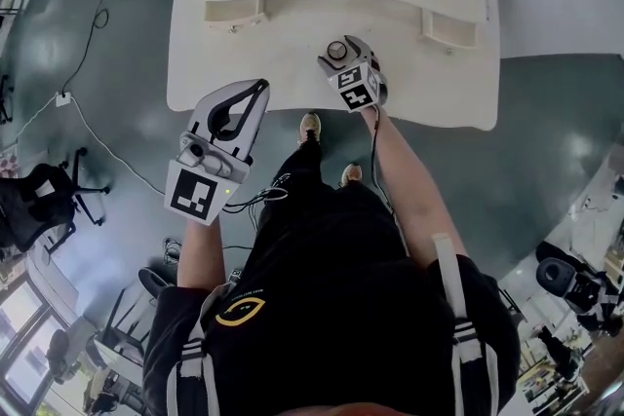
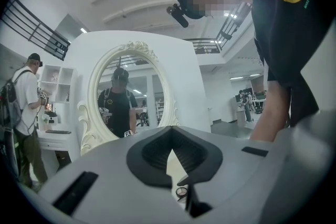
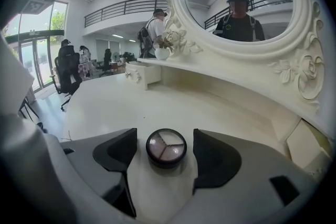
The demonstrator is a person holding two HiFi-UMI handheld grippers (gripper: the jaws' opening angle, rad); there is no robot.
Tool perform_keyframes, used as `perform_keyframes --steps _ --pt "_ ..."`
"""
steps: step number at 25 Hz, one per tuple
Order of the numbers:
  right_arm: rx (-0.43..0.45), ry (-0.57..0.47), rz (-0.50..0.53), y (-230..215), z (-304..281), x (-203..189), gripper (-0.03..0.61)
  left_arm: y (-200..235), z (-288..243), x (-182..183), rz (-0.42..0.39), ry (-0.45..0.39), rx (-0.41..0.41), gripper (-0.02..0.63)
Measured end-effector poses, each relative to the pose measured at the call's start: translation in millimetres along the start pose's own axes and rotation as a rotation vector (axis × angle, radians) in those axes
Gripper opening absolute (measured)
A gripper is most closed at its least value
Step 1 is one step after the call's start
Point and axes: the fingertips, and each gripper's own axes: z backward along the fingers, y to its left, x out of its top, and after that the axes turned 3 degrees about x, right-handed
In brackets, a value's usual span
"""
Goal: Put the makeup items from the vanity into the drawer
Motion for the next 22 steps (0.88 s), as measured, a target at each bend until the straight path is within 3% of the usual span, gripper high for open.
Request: perform_keyframes --steps 6,22 --pt "0.022 0.001 0.062 14.3 0.1 0.7 0.252 -1.7 2.1 1.6 -0.008 0.002 -0.001 0.018" --pt "-0.033 -0.071 0.062 7.8 23.3 18.1 0.249 -7.7 -0.8 1.7 -0.006 -0.004 -0.017 0.018"
